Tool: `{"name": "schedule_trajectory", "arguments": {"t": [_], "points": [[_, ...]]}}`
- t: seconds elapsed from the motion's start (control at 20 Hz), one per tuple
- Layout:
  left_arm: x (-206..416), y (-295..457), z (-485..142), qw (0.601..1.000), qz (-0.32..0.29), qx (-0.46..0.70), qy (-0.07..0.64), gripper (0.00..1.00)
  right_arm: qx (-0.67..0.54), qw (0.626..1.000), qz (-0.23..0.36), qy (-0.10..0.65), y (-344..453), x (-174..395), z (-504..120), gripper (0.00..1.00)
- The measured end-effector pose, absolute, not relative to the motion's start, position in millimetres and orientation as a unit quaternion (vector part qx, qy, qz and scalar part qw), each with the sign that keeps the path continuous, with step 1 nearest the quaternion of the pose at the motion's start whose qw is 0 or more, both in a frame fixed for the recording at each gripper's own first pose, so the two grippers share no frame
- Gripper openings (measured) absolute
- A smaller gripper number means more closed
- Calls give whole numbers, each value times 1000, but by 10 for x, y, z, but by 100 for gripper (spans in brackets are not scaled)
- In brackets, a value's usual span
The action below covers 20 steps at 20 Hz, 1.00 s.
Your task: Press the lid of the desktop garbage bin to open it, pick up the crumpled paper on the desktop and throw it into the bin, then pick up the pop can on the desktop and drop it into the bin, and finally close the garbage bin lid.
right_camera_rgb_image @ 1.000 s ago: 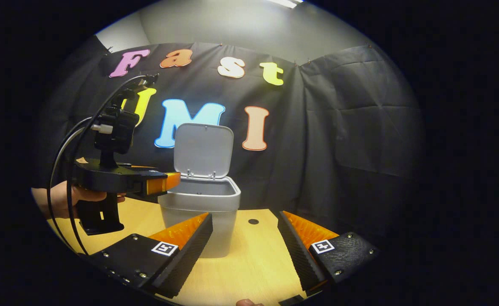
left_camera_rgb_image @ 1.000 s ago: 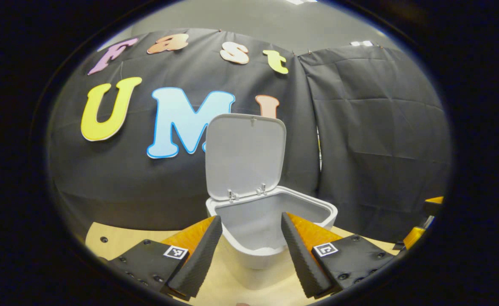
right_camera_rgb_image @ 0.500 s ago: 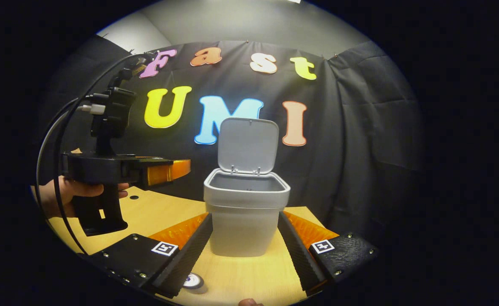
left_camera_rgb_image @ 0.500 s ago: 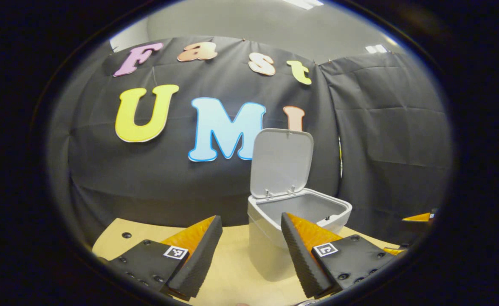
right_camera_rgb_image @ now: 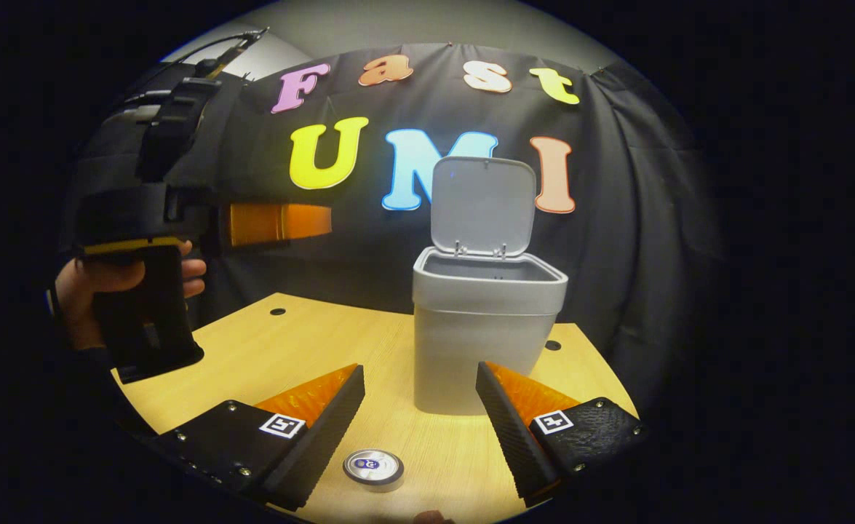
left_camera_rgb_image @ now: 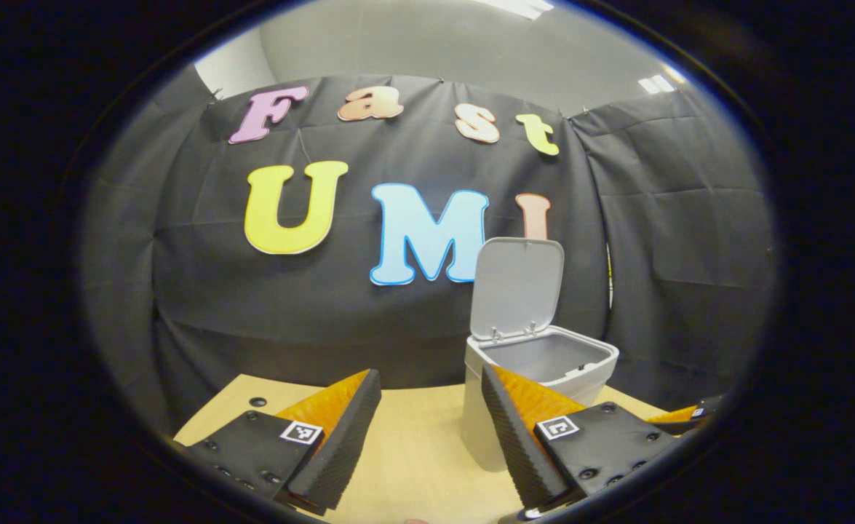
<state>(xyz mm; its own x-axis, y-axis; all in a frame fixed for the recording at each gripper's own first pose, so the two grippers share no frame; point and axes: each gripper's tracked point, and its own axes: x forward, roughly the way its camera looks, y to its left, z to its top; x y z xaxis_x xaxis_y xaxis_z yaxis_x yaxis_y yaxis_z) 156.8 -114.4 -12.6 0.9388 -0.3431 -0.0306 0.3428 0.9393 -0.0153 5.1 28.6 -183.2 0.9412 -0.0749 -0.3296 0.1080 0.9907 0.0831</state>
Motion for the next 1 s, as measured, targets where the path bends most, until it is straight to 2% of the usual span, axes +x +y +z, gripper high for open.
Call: {"name": "schedule_trajectory", "arguments": {"t": [0.05,0.15,0.25,0.45,0.8,0.9,1.0], "points": [[1548,-1101,-134,985,-169,-6,18,94,49,982,-35,177,347,63,-1908,99],[1509,-1030,-156,987,-158,-9,22,93,53,978,-10,204,467,54,-2075,99],[1467,-944,-198,989,-146,-15,27,96,64,970,10,234,573,18,-2248,99],[1435,-839,-301,990,-130,-28,46,96,77,953,36,290,705,-82,-2561,99],[1327,-759,-333,992,-116,-23,49,91,71,930,55,357,805,-218,-2992,99],[1326,-782,-335,992,-117,-23,50,91,63,925,57,371,821,-220,-3087,99],[1319,-799,-329,991,-119,-22,51,95,51,921,56,382,817,-231,-3183,99]]}}
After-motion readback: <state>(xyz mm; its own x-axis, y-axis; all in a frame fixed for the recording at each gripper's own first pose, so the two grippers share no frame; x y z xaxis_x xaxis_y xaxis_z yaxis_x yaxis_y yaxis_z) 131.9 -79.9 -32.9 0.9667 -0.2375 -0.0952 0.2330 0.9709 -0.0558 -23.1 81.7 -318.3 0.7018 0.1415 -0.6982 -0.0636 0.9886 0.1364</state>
